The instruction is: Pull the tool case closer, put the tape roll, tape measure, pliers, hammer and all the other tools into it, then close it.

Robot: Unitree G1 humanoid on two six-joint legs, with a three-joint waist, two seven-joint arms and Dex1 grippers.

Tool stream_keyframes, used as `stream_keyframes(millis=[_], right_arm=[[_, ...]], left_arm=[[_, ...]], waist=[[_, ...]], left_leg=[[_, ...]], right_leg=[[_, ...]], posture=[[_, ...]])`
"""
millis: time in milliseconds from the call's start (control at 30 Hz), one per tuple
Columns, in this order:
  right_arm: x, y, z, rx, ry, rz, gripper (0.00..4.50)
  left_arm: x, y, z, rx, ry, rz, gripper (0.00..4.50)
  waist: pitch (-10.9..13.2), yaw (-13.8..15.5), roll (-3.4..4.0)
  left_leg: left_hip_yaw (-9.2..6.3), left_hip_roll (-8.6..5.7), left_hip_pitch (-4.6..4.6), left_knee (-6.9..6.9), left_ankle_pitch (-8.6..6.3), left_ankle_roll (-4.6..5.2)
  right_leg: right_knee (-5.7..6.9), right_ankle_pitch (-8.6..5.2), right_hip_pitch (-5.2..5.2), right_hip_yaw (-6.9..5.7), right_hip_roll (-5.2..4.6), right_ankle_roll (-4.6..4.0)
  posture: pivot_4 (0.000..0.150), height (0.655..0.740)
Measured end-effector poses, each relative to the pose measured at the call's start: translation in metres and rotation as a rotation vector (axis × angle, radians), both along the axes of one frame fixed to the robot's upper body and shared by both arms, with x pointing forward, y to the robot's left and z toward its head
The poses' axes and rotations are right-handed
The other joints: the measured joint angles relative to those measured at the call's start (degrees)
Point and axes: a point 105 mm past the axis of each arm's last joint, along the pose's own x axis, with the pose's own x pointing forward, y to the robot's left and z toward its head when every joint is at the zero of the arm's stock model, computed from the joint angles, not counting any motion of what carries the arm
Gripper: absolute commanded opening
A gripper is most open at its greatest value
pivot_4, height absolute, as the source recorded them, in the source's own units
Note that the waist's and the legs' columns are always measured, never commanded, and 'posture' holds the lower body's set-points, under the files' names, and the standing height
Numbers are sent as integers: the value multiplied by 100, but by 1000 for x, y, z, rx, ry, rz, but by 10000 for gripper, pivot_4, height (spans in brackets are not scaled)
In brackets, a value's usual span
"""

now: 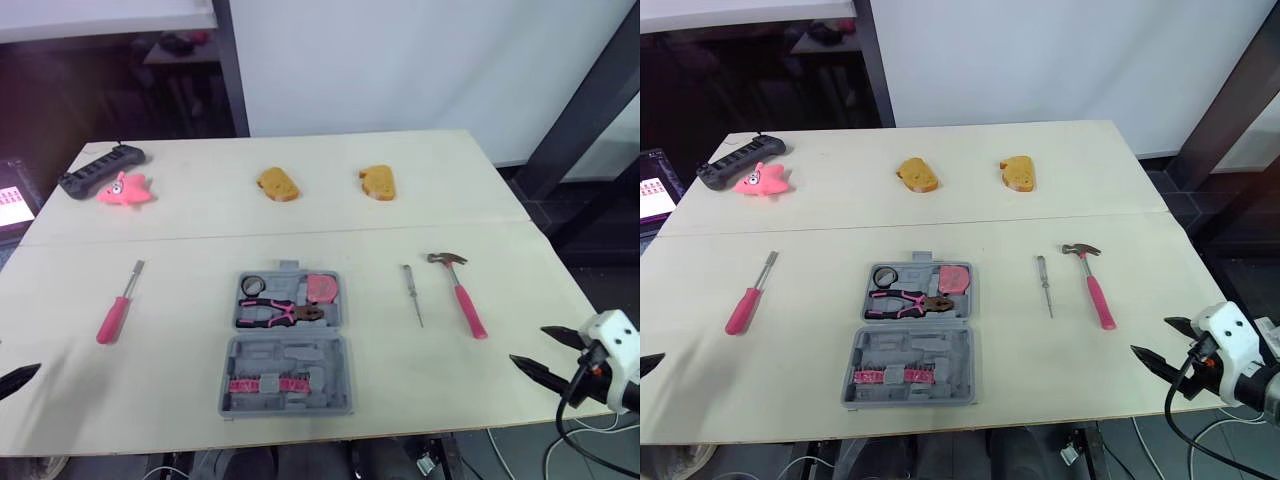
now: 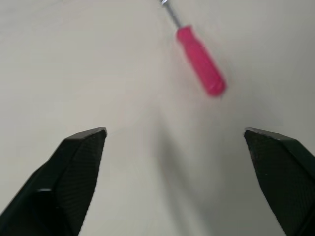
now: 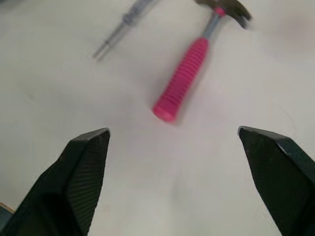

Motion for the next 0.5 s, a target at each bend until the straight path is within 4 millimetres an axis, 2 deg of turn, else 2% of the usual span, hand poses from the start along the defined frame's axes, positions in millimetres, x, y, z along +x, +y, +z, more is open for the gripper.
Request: stream_keyframes(millis=[133, 300, 500], right_arm=[[-1, -5, -4, -10, -3, -3, 45000], [-2, -8, -13, -9, 13, -7, 45000], [1, -11, -12, -21, 0, -12, 45000]], left_arm=[[-10, 9, -8, 2, 1, 60, 44592], [-8, 11, -7, 11, -22, 71, 44592], [-2, 11, -5, 20, -49, 75, 44592]], waist=[[-2, 30, -3], [-2, 60, -3], [-3, 40, -2]], left_leg=[[0, 2, -1, -4, 0, 0], [0, 2, -3, 0, 0, 0], [0, 2, 2, 1, 0, 0]], right_leg=[[0, 0, -2, 0, 3, 1], [1, 0, 0, -1, 2, 2], [9, 1, 1, 0, 3, 2]], posture=[[1500, 7400], [1500, 7400], [1500, 7400]])
